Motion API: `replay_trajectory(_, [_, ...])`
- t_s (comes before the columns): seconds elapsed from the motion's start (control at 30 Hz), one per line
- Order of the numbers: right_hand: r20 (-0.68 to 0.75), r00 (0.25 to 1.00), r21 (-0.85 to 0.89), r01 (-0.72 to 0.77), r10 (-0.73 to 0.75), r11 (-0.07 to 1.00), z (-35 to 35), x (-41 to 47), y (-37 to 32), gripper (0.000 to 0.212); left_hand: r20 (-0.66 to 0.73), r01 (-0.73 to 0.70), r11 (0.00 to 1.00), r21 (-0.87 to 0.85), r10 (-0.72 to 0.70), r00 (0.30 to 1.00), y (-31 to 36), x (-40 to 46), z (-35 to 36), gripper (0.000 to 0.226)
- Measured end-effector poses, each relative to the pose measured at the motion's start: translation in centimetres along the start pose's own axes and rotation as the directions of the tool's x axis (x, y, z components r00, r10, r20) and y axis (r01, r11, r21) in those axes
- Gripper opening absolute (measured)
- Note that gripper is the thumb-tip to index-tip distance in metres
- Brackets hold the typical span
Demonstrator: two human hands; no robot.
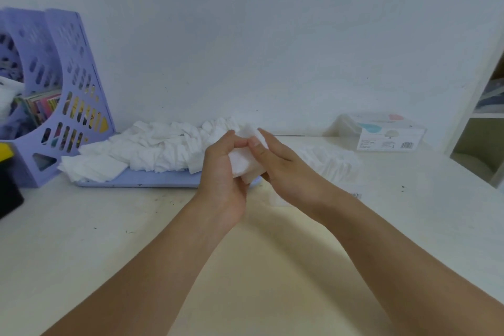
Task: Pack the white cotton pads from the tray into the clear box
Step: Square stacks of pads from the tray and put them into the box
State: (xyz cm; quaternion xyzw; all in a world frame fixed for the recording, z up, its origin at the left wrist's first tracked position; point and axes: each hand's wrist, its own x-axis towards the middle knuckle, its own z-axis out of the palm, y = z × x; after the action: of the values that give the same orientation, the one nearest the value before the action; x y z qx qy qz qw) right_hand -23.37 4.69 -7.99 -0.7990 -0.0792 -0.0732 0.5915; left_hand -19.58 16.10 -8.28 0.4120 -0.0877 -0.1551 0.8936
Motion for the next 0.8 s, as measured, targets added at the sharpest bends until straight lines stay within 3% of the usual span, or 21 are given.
replay_trajectory(0.1, [-0.067, 0.998, -0.053, -0.012, 0.008, 0.999, -0.7, 0.0, -0.2, 0.067, 0.047, 0.07, 0.995, -0.07, -0.067, 0.997, -0.1, -0.2, 0.3, 0.032])
replay_trajectory(0.17, [-0.045, 0.999, -0.059, -0.014, 0.011, 0.998, -1.2, 0.0, -0.3, 0.067, 0.077, 0.095, 0.99, -0.107, -0.087, 0.993, 0.1, -0.3, 0.3, 0.038])
replay_trajectory(0.27, [-0.021, 1.0, -0.063, -0.004, 0.003, 0.998, -1.5, 0.1, -0.4, 0.068, 0.083, 0.115, 0.99, -0.083, -0.108, 0.991, 0.5, -0.4, 0.3, 0.028])
replay_trajectory(0.4, [-0.147, 0.985, -0.1, 0.08, -0.094, 0.992, -2.3, 0.5, -0.5, 0.057, 0.079, 0.193, 0.98, -0.044, -0.189, 0.979, 0.9, -0.4, 0.3, 0.044])
replay_trajectory(0.57, [0.015, 0.967, -0.13, 0.253, -0.254, 0.959, -3.2, -0.1, -0.7, 0.093, 0.152, 0.385, 0.896, -0.222, -0.358, 0.921, 0.9, -1.3, 0.3, 0.043])
replay_trajectory(0.67, [-0.006, 0.938, -0.057, 0.346, -0.347, 0.936, -2.5, -0.3, -0.6, 0.083, 0.225, 0.4, 0.878, -0.264, -0.347, 0.91, 0.6, -1.7, 0.4, 0.048])
replay_trajectory(0.8, [-0.063, 0.921, -0.189, 0.367, -0.384, 0.911, -2.5, -0.2, -0.8, 0.065, 0.278, 0.42, 0.889, -0.181, -0.363, 0.889, 0.9, -1.4, 0.4, 0.059])
